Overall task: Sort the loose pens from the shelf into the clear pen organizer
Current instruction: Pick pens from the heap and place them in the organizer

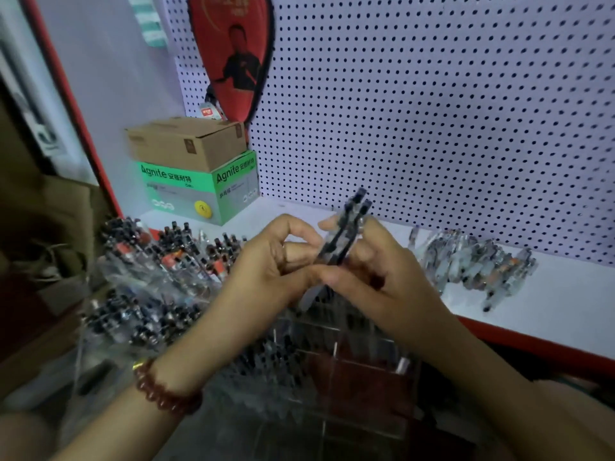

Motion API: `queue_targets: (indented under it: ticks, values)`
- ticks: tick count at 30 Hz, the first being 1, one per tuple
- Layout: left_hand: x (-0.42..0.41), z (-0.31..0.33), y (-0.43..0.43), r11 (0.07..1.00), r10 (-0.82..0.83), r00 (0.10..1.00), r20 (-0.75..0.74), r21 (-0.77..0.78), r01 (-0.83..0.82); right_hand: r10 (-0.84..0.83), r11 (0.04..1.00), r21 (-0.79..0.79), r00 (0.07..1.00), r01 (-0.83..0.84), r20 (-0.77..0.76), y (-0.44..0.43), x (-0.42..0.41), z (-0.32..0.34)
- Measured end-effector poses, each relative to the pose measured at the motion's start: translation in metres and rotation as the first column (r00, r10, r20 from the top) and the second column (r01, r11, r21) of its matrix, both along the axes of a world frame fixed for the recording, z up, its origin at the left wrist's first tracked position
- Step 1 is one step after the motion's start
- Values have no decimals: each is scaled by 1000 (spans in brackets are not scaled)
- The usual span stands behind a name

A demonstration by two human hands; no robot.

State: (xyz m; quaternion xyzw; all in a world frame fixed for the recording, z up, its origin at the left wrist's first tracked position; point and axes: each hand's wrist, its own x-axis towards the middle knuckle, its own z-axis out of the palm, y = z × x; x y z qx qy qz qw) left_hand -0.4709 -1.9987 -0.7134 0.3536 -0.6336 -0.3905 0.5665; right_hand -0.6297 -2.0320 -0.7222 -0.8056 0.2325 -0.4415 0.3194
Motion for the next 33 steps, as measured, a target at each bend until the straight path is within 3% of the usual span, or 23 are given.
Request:
queue_targets:
  ticks: [4,8,11,15,20,33]
  values:
    - [10,-24,11,999,25,994,103,37,-29,-79,996,-49,997,79,10,12,7,-10]
    - [19,-37,23,998,57,958,281,-13,-56,-115,993,-2,993,115,26,20,15,-20]
    - [32,-46,30,992,126,922,365,-55,-114,-239,969,-73,971,238,-8,22,15,-27]
    - [54,-66,30,930,349,653,672,-332,-156,-344,924,-228,927,306,-150,20,8,-33]
    - [51,-84,29,907,385,409,827,-421,-3,-359,909,-326,887,260,-292,21,15,-56]
    - [53,-89,25,929,366,439,821,-348,-123,-306,952,-192,748,238,-589,26,27,-82]
